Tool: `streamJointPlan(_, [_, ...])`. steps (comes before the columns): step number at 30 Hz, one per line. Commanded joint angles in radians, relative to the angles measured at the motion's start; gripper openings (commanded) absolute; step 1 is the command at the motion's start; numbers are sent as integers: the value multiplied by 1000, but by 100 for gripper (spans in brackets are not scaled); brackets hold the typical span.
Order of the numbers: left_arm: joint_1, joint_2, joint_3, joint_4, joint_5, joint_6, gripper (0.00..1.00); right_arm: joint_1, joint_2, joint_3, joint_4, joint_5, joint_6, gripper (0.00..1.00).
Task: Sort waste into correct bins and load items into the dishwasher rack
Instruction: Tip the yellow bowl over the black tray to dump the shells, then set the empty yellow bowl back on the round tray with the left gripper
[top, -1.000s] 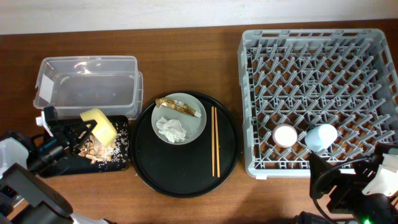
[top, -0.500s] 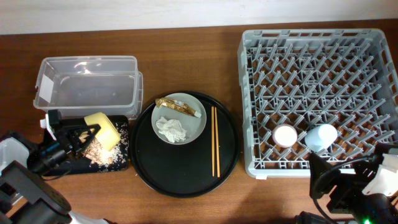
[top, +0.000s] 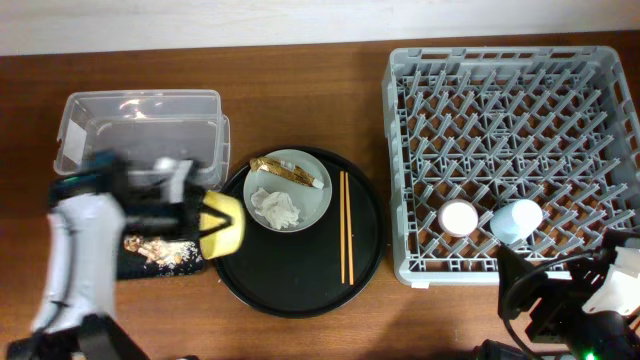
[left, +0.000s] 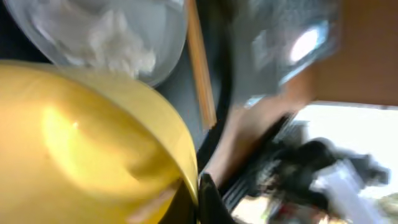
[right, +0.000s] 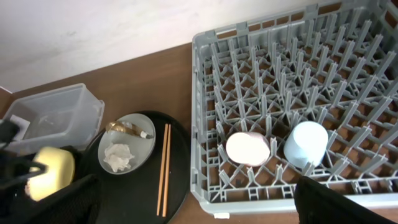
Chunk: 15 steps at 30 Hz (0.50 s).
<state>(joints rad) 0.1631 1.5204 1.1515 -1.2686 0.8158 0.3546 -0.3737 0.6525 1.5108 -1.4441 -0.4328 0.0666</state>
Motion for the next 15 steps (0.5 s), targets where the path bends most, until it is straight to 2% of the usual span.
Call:
streamJointPlan(1, [-295, -30, -27, 89, -410, -410, 0, -6, 0, -1, 3, -5, -10, 99])
streamJointPlan(4, [-548, -28, -135, 269, -593, -630, 0, -6, 0, -1, 3, -5, -10, 99])
streamJointPlan(8, [-796, -27, -215, 376, -790, -853, 0, -6, 0, -1, 3, -5, -10, 99])
streamJointPlan(9, [-843, -27, -215, 377, -824, -879, 11, -6, 0, -1, 3, -5, -10, 99])
streamJointPlan(10, [-903, -27, -215, 377, -870, -899, 26, -6, 0, -1, 3, -5, -10, 99])
streamJointPlan(12, [-929, -28, -197, 359, -914, -900, 43, -6, 0, -1, 3, -5, -10, 99])
streamJointPlan(15, [-914, -28, -88, 276, -993, -877, 61, -6, 0, -1, 3, -5, -10, 99])
